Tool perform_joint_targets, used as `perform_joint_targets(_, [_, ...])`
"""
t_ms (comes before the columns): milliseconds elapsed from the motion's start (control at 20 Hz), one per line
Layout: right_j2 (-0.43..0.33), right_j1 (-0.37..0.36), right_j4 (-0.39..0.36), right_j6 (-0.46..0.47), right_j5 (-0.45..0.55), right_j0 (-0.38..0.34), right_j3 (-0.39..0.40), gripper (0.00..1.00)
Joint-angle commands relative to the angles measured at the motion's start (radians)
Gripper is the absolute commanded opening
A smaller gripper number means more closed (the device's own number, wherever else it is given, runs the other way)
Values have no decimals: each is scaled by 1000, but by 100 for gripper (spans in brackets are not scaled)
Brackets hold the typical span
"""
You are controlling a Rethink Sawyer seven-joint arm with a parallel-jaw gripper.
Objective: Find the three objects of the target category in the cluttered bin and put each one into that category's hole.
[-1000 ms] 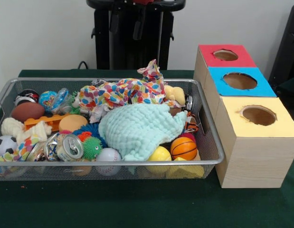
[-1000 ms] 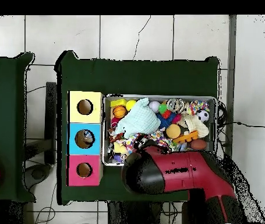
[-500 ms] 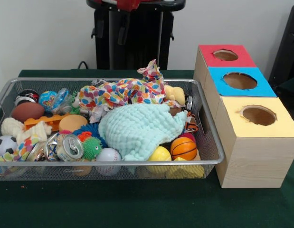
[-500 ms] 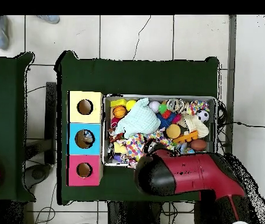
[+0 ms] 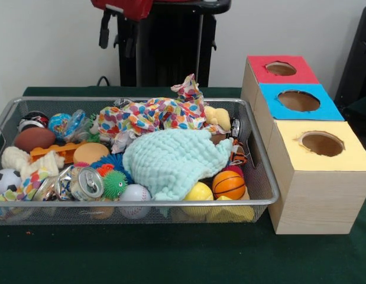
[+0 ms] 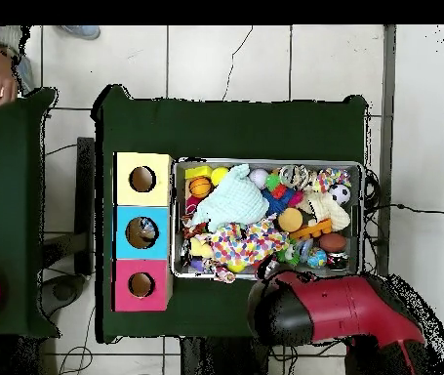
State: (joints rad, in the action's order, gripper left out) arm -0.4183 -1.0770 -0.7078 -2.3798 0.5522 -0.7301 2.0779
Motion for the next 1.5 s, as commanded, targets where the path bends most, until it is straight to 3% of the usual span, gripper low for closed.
perform_joint_targets(50, [-74, 62, -111, 229, -66, -26, 58, 100])
perform_joint_targets(750, [53, 191, -326, 25, -208, 73, 13, 100])
perform_joint_targets(950, [60, 194, -347, 49, -211, 60, 9, 100])
perform_joint_targets(1500, [-5, 192, -364, 247, -145, -73, -7, 100])
